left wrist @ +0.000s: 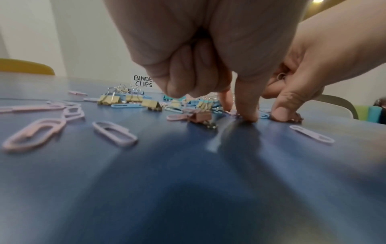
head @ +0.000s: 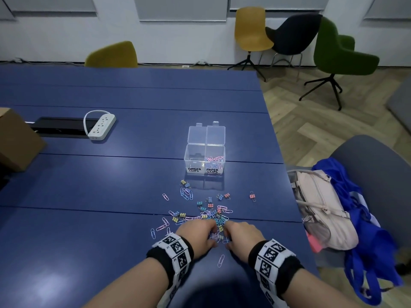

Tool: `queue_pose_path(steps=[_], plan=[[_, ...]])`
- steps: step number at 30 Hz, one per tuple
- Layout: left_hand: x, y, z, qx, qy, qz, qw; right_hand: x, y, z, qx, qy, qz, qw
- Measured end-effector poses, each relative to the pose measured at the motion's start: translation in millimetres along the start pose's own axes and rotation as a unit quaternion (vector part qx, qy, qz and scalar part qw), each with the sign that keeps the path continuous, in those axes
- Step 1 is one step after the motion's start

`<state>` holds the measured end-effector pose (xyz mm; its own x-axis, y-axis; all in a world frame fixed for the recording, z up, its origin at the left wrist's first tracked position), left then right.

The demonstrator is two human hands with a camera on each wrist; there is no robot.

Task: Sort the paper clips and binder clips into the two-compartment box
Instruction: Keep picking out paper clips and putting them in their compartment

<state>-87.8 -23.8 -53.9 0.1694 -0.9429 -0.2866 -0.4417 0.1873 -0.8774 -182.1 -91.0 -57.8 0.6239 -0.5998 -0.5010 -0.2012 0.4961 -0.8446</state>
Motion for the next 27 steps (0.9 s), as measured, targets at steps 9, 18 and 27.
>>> queue_pose_path(steps=[9, 18, 27], plan=[[11.4, 0.0, -3.0, 0.038, 0.025, 0.027, 0.999, 1.5, 2.4, 3.1, -0.036, -0.011, 0.005, 0.999], [-3.4, -10.3, 41.2, -0.281, -0.061, -0.041, 0.957, -2.2, -21.9, -15.3, 0.194, 0.014, 0.016, 0.981], [-17.1, -10.1, 88.6, -0.339, -0.128, -0.012, 0.932, 9.1, -6.1, -47.8, 0.754, 0.089, 0.143, 0.635]])
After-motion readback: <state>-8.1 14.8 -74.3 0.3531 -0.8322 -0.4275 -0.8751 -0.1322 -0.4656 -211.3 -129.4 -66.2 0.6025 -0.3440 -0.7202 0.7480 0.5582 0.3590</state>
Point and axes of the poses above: each hand's wrist, its own x-axis towards the middle knuckle, its own y-axis out of the palm, z = x × y, the point moved 7 cm from there along x, towards the middle knuckle, and after that the axes turned 8 degrees about y, right-handed, at the moved point
